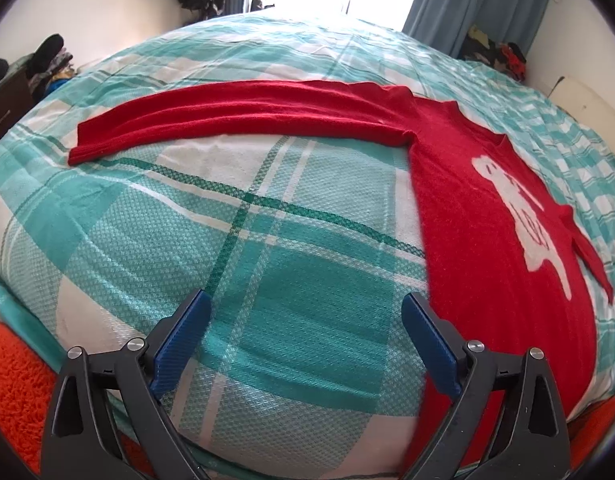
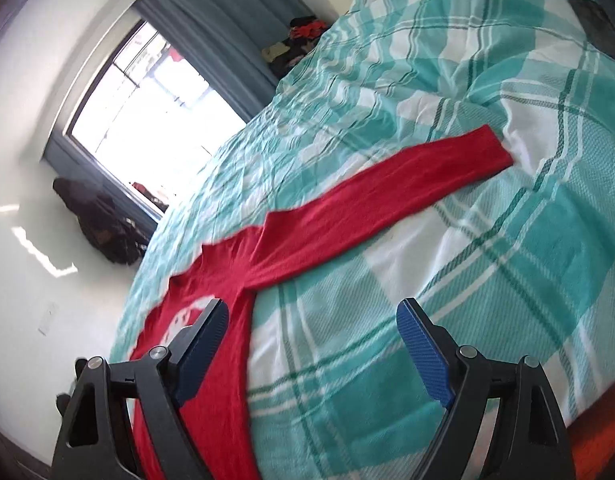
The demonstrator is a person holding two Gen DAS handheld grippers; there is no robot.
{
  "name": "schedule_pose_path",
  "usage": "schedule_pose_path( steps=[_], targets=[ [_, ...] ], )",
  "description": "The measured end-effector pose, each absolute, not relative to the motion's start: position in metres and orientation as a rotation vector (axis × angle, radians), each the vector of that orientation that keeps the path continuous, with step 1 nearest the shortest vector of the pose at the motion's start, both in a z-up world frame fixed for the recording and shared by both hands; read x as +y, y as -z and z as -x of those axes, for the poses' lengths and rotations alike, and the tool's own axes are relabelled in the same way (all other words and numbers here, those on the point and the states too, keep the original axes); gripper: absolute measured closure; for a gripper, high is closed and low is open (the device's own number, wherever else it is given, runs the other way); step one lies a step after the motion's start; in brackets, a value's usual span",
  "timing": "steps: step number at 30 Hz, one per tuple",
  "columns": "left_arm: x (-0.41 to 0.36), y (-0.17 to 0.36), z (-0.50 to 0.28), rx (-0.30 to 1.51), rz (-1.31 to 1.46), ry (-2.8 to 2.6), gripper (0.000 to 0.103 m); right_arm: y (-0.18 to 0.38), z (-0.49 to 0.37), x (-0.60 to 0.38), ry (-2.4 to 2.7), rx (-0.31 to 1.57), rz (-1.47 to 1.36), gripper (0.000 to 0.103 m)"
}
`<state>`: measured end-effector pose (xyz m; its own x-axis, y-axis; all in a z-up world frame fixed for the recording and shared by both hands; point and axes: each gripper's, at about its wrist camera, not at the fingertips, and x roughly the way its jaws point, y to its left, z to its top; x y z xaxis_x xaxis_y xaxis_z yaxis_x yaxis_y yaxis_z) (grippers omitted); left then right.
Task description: Fold small clothes
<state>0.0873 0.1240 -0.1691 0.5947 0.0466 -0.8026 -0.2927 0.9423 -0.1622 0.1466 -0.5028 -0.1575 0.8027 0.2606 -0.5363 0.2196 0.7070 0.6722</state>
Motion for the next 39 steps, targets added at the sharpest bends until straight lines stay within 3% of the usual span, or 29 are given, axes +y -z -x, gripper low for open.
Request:
schedule_pose_path(
  steps=[3,7,12,14,15,16,17,18,24,30,32,33,34,36,39],
  targets=[
    [0.117,0.171,-0.09,0.922,0.241,-0.215,0.003,0.169,-0.18,-0.56,0.037,0.636,-0.98,0.017],
    [0.114,0.172,-0.089,0.923,0.22,-0.22,0.003,0.215,-0.211,-0.6,0.127,0.76,-1.192,0.02],
    [0.114,0.173,-0.088,0.924,0.211,-0.215,0.003,0.232,-0.231,-0.617,0.226,0.743,-1.238,0.023],
    [0.113,0.173,-0.088,0.926,0.203,-0.217,0.002,0.235,-0.239,-0.62,0.269,0.74,-1.212,0.03],
    [0.113,0.173,-0.089,0.927,0.203,-0.217,0.002,0.236,-0.242,-0.622,0.296,0.743,-1.189,0.042],
    [0.113,0.173,-0.089,0.927,0.206,-0.216,0.002,0.236,-0.241,-0.622,0.338,0.747,-1.165,0.071],
    [0.113,0.173,-0.088,0.925,0.208,-0.215,0.002,0.236,-0.238,-0.624,0.402,0.76,-1.142,0.087],
    [0.114,0.173,-0.088,0.924,0.211,-0.214,0.002,0.232,-0.234,-0.624,0.452,0.769,-1.119,0.095],
    [0.114,0.173,-0.089,0.923,0.219,-0.209,0.001,0.119,-0.26,-0.57,0.191,0.692,-0.715,0.095],
    [0.116,0.173,-0.091,0.92,0.237,-0.208,0.001,0.003,-0.306,-0.413,-0.337,0.639,-0.512,0.095],
    [0.117,0.172,-0.089,0.917,0.239,-0.2,0.001,-0.007,-0.319,-0.348,-0.536,0.666,-0.497,0.093],
    [0.117,0.172,-0.088,0.917,0.241,-0.197,0.001,-0.005,-0.325,-0.318,-0.639,0.702,-0.507,0.086],
    [0.117,0.172,-0.087,0.916,0.242,-0.195,0.001,-0.001,-0.332,-0.289,-0.731,0.757,-0.52,0.053],
    [0.117,0.172,-0.086,0.915,0.24,-0.193,0.001,0.007,-0.34,-0.249,-0.812,0.829,-0.521,0.012],
    [0.118,0.172,-0.086,0.914,0.245,-0.19,0.001,0.01,-0.338,-0.237,-0.841,0.819,-0.509,0.012]
  ],
)
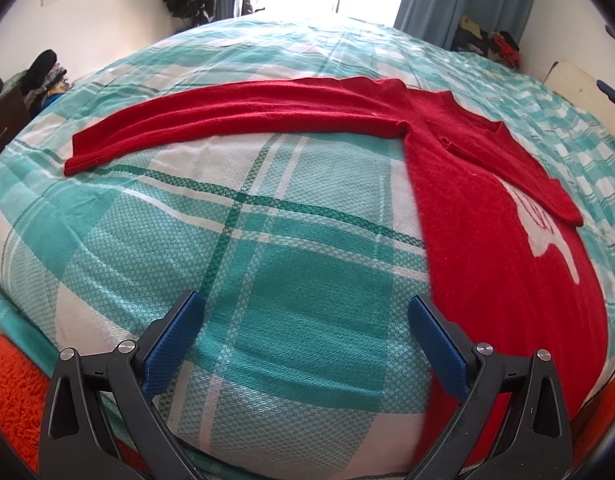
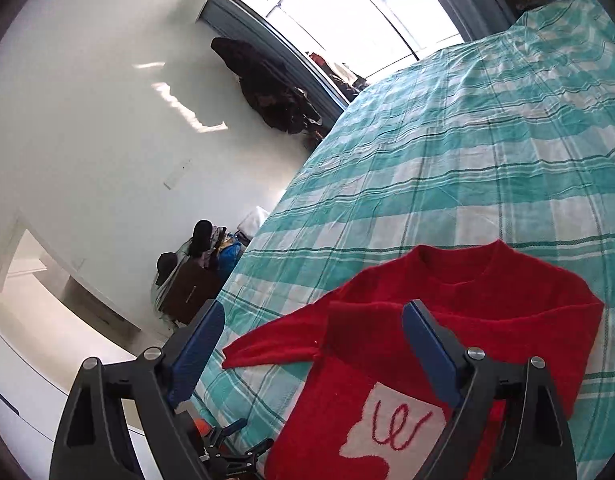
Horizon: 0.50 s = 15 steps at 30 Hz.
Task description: Fold small clothes
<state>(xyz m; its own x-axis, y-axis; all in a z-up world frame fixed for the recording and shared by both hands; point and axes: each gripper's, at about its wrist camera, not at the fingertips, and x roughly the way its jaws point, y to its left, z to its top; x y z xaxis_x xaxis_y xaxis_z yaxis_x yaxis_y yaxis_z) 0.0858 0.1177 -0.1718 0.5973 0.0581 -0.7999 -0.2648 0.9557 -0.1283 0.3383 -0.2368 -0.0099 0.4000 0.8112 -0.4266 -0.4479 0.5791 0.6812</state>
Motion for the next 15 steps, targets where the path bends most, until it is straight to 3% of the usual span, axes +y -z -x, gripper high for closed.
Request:
schedule_pose_path(
  steps=[5,7,12,15],
  targets=[
    [0.115,0.174,-0.09,0.92,0.234,-0.199,0.001,0.03,-0.346,-0.301,-0.618,0.813,-0.533,0.014],
    [0.114,0.174,-0.091,0.92,0.227,-0.206,0.001,0.044,-0.357,-0.325,-0.555,0.855,-0.53,0.027],
    [0.113,0.175,-0.091,0.92,0.217,-0.212,0.001,0.124,-0.361,-0.341,-0.587,1.021,-0.679,0.046],
    [0.113,0.176,-0.09,0.92,0.213,-0.21,0.001,0.191,-0.357,-0.348,-0.405,1.163,-0.664,0.05]
  ],
)
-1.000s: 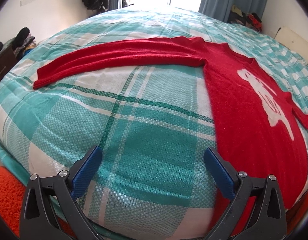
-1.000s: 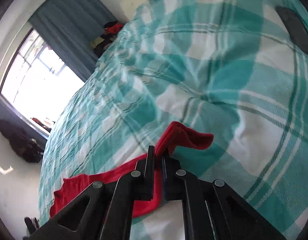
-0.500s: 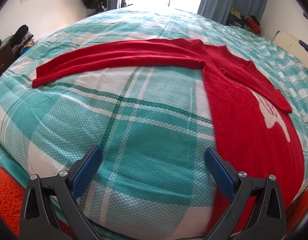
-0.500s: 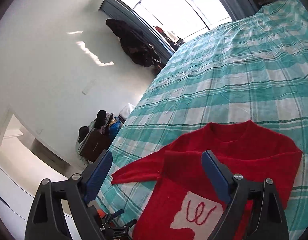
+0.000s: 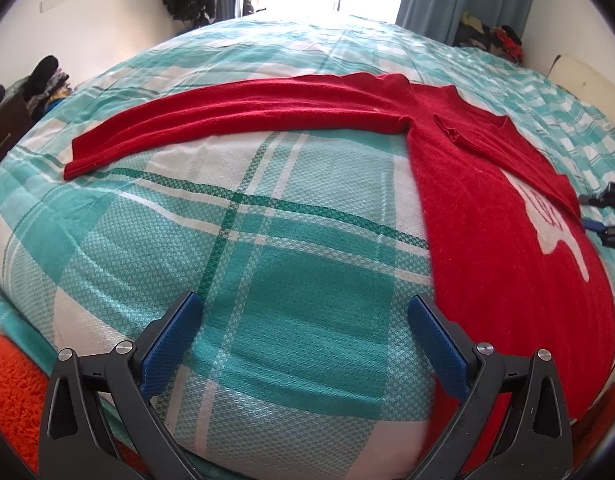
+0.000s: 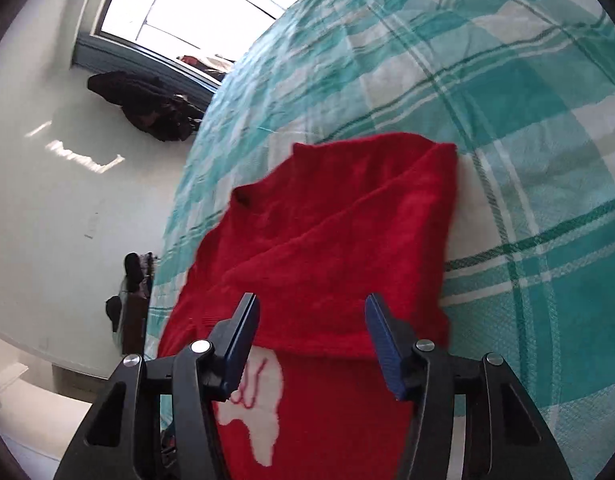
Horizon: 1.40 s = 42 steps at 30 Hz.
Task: Fold small clothes
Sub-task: 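Grasp the sweater side with the right tool and fold it over the body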
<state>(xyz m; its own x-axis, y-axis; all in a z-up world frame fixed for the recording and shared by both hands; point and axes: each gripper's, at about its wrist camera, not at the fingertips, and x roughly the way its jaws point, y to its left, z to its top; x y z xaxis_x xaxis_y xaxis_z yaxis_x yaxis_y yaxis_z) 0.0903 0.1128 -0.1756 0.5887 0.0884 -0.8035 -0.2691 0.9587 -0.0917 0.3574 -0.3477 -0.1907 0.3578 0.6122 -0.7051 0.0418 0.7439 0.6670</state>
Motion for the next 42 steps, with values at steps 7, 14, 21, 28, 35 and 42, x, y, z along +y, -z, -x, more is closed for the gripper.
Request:
schedule_pose_path(
  steps=[7,14,21,28,35,42],
  targets=[
    [0.111,0.176,-0.09,0.921,0.204,-0.215,0.001,0.17,-0.332,-0.371,-0.256,1.041,-0.461,0.072],
    [0.111,0.176,-0.091,0.919,0.199,-0.217,0.001,0.171,-0.285,-0.304,-0.339,0.954,0.229,0.018],
    [0.111,0.176,-0.09,0.923,0.196,-0.211,0.001,0.213,-0.317,-0.316,-0.078,0.949,0.229,0.022],
    [0.109,0.178,-0.092,0.928,0.183,-0.222,0.001,0.193,-0.299,-0.346,-0.061,0.939,0.226,0.018],
    [0.109,0.178,-0.091,0.925,0.185,-0.222,0.001,0.141,-0.229,-0.331,-0.343,0.891,0.011,0.018],
    [0.107,0.177,-0.087,0.929,0.17,-0.208,0.001,0.199,-0.169,-0.284,-0.439,1.136,0.269,0.019]
  ],
)
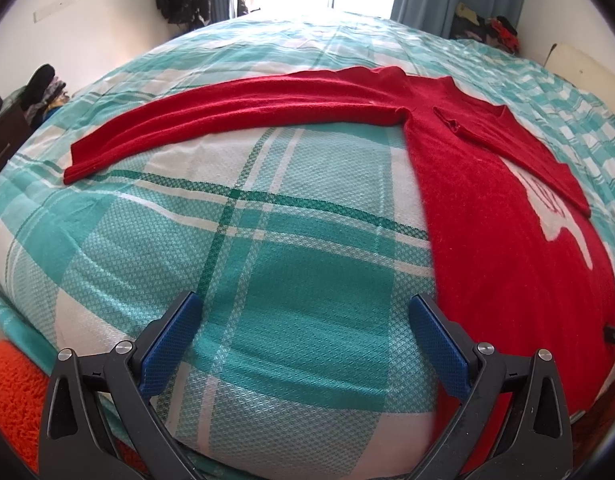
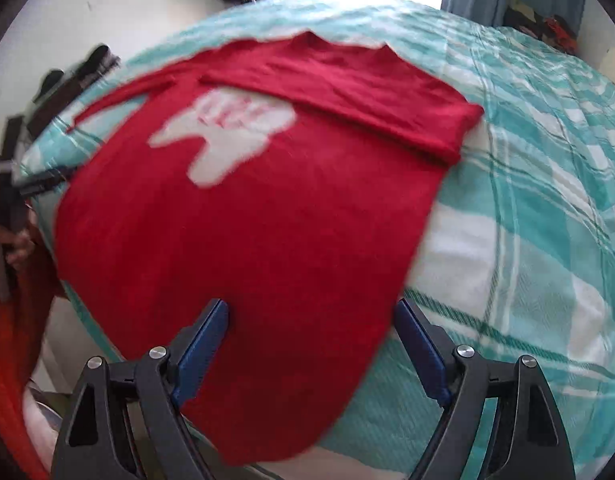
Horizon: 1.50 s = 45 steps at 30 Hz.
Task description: Fold small clothes
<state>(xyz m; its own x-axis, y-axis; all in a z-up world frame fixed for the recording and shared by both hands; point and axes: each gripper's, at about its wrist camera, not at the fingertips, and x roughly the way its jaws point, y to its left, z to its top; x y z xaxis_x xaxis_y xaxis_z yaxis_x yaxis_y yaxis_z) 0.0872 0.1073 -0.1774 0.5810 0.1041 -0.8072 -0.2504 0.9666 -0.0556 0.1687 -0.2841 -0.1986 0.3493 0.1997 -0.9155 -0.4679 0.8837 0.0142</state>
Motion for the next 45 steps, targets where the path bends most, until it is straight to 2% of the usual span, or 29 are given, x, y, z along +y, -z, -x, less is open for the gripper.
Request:
schedule_pose_path(
  steps=[2,5,10,15,32,45],
  targets=[
    [0.107,0.178,-0.087,0.93,0.165,-0.208,0.001,0.198,-0.165,-0.316,-0.373,1.156,0.109,0.018],
    [0.105,0.179,-0.088,0.934,0.156,-0.221,0.0,0.181,-0.153,-0.34,-0.254,1.128,0.019,0.018],
    [0.102,0.18,-0.088,0.934,0.134,-0.239,0.0,0.153,-0.115,-0.347,-0.097,0.88,0.026,0.017],
    [0.101,0.181,-0.087,0.925,0.124,-0.243,0.0,0.148,-0.117,-0.336,-0.038,0.816,0.096,0.017],
    [0.099,0.181,-0.085,0.925,0.121,-0.248,0.0,0.163,-0.117,-0.349,-0.042,0.858,0.022,0.017],
    [0.1,0.181,-0.086,0.926,0.114,-0.237,0.0,0.161,-0.119,-0.337,0.054,0.857,0.106,0.017]
  ],
)
